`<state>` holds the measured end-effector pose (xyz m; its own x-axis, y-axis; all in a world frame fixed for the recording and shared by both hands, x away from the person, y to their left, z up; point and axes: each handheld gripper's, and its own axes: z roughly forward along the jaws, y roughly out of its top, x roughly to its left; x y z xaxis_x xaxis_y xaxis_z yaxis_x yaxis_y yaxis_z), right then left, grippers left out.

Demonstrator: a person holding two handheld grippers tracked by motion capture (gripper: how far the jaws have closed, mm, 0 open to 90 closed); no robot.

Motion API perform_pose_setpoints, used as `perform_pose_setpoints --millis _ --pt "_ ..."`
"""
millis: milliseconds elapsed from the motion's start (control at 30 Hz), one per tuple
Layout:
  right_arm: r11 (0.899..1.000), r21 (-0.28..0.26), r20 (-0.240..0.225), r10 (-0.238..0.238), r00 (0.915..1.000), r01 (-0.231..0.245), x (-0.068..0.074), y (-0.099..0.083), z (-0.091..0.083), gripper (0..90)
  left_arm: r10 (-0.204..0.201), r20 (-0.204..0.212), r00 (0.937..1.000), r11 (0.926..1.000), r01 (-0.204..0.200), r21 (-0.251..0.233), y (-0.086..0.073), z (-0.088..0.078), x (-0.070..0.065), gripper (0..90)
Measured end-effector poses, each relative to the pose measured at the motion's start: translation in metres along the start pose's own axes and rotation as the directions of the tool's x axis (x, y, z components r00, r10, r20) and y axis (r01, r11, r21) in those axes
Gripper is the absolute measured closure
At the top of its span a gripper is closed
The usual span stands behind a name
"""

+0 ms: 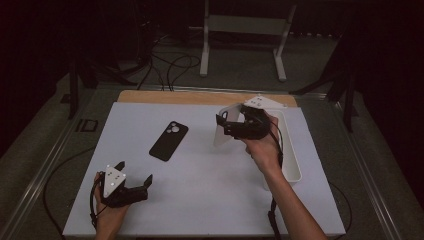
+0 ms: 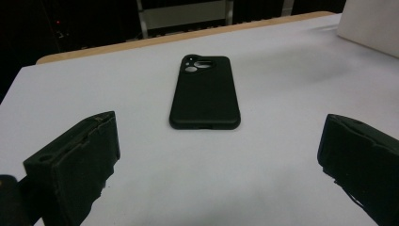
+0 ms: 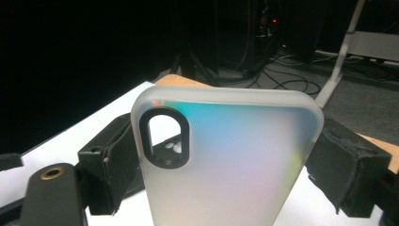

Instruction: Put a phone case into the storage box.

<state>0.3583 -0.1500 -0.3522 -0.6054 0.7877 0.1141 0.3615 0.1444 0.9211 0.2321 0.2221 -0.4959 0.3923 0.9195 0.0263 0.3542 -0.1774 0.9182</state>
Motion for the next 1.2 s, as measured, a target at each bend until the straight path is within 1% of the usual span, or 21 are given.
perform_pose_setpoints --millis 200,500,700,900,1200 --pt "1.0 -0.003 0.013 -0.005 0.9999 0.005 -0.007 0.004 0.003 16.6 0.004 -0.001 1.0 1.0 -0.004 0.002 0.0 0.0 -0.001 0.2" --pt "1.0 0.01 0.052 0.009 0.9986 -0.009 -0.019 0.007 0.011 16.6 0.001 -0.001 1.0 1.0 -0.001 0.002 0.0 0.0 -0.001 0.5" --pt "1.0 0.014 0.079 0.002 0.9968 -0.004 -0.028 0.01 0.014 16.6 0.004 -0.003 1.0 1.0 -0.004 0.003 0.0 0.0 -0.001 0.6" --pt "0.999 0.028 0.11 0.015 0.9938 -0.018 -0.038 0.009 0.016 16.6 0.002 -0.003 1.0 1.0 -0.002 0.003 0.0 0.0 -0.001 0.7" --pt "0.999 0.027 0.155 0.04 0.987 -0.045 -0.055 0.009 0.015 16.6 0.002 -0.003 1.0 1.0 -0.002 0.007 0.0 0.0 -0.001 0.7"
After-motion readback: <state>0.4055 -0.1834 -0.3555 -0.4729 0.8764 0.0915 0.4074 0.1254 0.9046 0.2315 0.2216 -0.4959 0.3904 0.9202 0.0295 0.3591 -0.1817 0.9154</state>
